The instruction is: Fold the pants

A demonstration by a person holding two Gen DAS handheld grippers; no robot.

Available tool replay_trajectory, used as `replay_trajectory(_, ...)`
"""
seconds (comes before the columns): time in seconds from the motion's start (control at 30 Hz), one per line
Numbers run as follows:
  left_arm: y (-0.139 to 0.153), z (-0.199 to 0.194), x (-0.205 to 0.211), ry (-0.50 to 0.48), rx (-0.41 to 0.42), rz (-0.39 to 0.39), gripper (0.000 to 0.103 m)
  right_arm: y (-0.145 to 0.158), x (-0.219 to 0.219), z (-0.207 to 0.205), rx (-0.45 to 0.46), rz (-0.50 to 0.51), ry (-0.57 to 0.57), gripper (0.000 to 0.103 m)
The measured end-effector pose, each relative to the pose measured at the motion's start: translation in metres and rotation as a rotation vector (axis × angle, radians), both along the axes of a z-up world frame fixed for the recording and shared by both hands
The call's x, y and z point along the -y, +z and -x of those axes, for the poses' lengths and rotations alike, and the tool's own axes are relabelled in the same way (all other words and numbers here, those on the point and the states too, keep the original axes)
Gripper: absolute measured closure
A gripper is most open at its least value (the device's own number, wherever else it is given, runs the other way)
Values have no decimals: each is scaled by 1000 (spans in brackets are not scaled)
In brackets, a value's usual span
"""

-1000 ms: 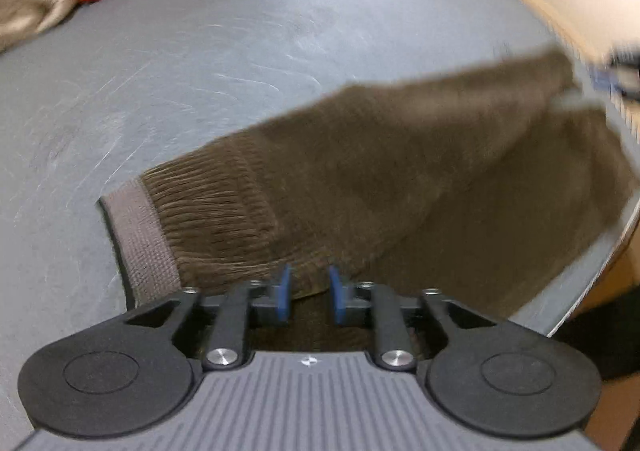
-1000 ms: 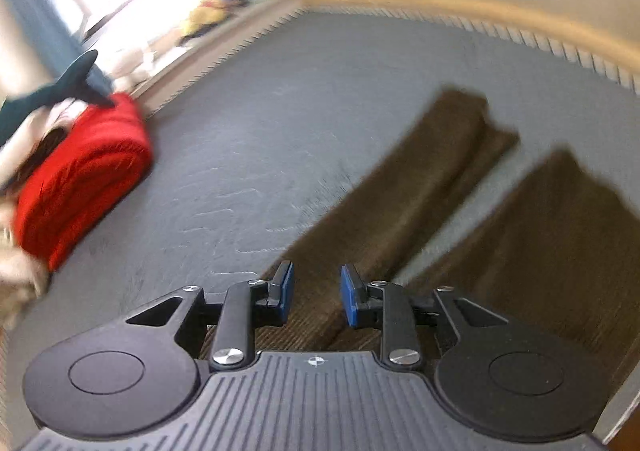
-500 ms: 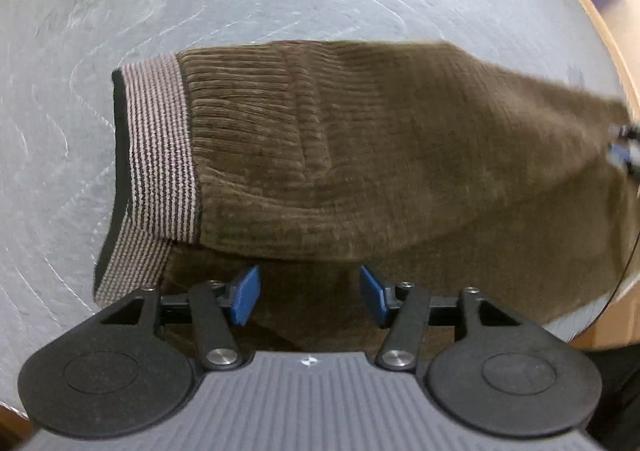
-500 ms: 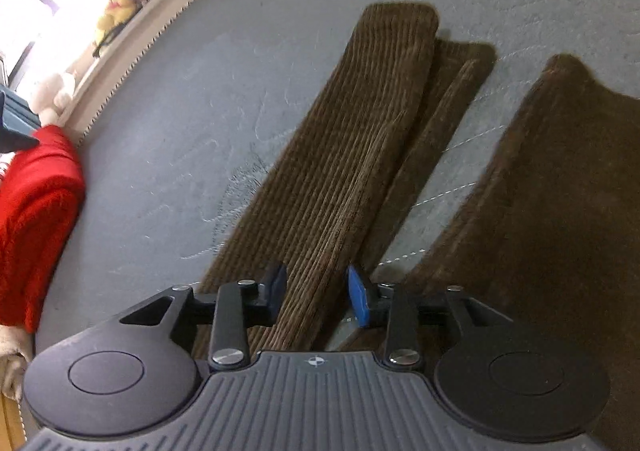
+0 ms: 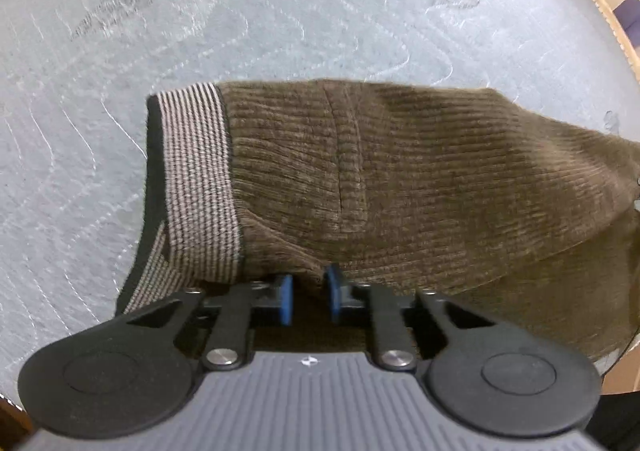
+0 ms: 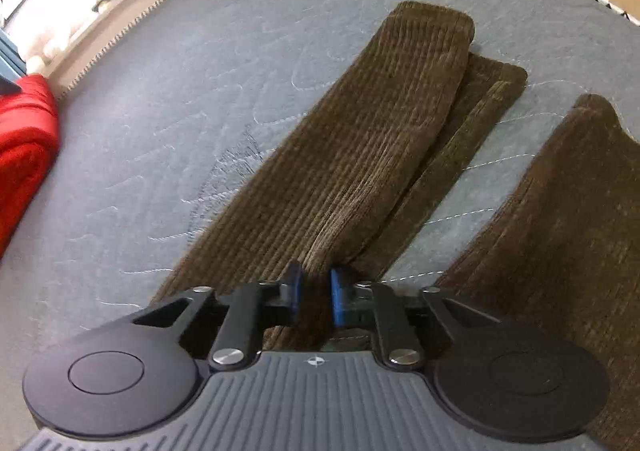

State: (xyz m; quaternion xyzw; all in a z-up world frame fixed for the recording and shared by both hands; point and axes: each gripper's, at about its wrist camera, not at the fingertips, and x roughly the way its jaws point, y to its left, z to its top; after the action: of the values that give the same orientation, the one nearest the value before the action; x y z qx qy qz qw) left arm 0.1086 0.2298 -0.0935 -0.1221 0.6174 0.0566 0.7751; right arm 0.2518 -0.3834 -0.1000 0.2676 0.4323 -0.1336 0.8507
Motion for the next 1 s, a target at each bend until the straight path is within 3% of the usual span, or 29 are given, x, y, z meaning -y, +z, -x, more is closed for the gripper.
replay_trajectory(0.17, 26, 18, -9, 5, 105, -2, 98, 48, -12, 24, 90, 49, 52, 96)
replay_trajectory(0.33, 52, 48, -24, 11, 222, 0, 99, 93, -16, 83, 173, 91, 98, 96)
replay_trajectory(0.47, 57, 72, -42, 3, 237, -1, 101, 92, -4, 136, 60, 63, 85, 96)
replay_trajectory(0.5, 55, 77, -44, -5, 228, -37, 103, 85, -3, 143, 18, 53, 81, 96)
replay_trajectory(0.57, 47, 82, -44, -54, 191, -204, 103, 62, 5, 159, -120, 11, 52, 96)
replay_trajectory(0.6, 41, 81, -47, -64, 157, -205, 103, 49, 12, 165, -171, -36, 43, 96)
replay_trajectory(0.67, 33, 82, -59, -4, 120, -121, 103, 36, 28, 173, -200, -112, 18, 94)
replay_trajectory(0.73, 39, 81, -65, 39, 161, -79, 101, 42, 51, 181, -135, -75, -74, 85)
replay_trajectory(0.83, 53, 73, -55, 44, 224, -78, 86, 58, 83, 192, -35, -1, -196, 73)
replay_trajectory(0.93, 54, 61, -40, 34, 225, -45, 63, 54, 111, 203, 28, -83, -326, 71)
replay_trajectory(1.0, 49, 52, -32, 29, 195, -16, 57, 45, 126, 209, 36, -152, -371, 71)
